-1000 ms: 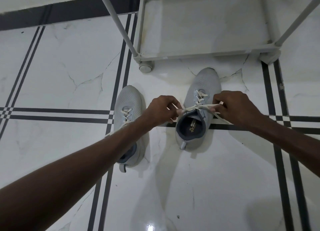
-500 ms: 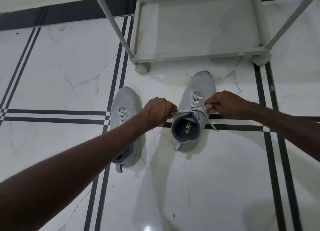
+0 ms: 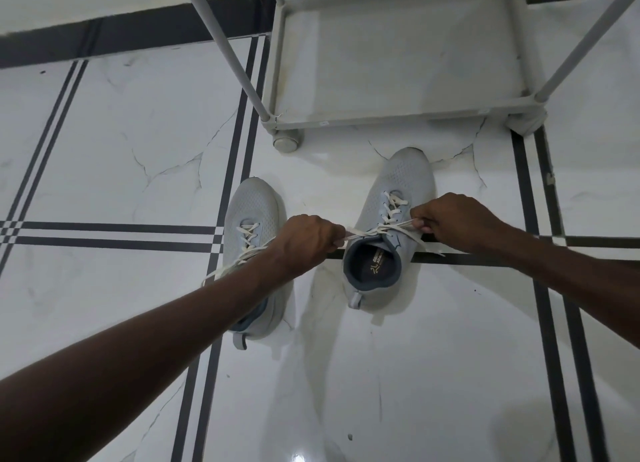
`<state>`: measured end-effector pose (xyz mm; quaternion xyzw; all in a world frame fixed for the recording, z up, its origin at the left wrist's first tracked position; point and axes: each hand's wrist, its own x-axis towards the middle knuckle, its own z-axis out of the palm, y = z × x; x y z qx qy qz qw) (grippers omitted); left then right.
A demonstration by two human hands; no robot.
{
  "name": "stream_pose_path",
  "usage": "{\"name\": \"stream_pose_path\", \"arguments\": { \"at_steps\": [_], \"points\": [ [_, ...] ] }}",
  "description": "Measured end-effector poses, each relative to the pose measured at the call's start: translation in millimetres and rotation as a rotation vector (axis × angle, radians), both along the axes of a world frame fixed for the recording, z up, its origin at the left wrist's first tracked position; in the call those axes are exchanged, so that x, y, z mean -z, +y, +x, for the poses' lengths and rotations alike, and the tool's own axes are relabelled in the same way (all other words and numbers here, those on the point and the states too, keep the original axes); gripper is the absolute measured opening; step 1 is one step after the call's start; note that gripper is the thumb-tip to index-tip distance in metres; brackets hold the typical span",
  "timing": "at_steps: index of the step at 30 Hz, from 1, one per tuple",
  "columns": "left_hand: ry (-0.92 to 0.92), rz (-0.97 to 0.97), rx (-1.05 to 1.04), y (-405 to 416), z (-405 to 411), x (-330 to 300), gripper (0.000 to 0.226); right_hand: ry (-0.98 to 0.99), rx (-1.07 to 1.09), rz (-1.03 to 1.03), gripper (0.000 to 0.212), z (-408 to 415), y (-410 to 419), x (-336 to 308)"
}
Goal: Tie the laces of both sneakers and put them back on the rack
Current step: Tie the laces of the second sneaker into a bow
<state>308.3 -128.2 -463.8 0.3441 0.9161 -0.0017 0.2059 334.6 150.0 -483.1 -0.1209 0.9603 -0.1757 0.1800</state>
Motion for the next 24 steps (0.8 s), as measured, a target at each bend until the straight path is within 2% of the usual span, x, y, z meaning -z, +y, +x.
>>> {"name": "stream_pose_path", "arguments": {
  "at_steps": [1,3,4,6,8,11,15,19,22,24],
  "points": [
    [-0.013,0.042,-0.041,-2,-1,3,0.017,0.045,-0.026,0.032,0.030,5,-3,-3],
    [0.003,0.152,-0.146,-7,-1,8,0.020,0.229,-0.073,0.076,0.007,14,-7,-10],
    [0.025,0.213,-0.191,-8,-1,9,0.034,0.305,-0.077,0.062,0.014,17,-11,-11],
    [0.011,0.318,-0.235,-3,-1,4,0.063,0.291,-0.091,-0.002,0.041,23,-21,-7],
    [0.009,0.337,-0.162,10,-1,-1,0.072,0.240,-0.103,-0.069,0.048,28,-34,-3],
    [0.115,0.203,0.028,30,5,2,0.046,0.198,-0.030,-0.133,0.034,29,-43,3],
    [0.186,0.153,0.015,31,12,4,0.019,0.169,0.042,-0.140,0.005,20,-37,2],
    [0.227,0.037,0.065,33,12,-3,0.013,0.105,0.054,-0.121,0.016,21,-36,3],
    [0.222,-0.052,0.113,33,4,-7,0.020,0.118,0.024,0.038,0.010,25,-32,1],
    [0.213,-0.075,0.137,29,4,-7,0.022,0.180,-0.078,0.133,0.019,28,-27,4]
  ]
}}
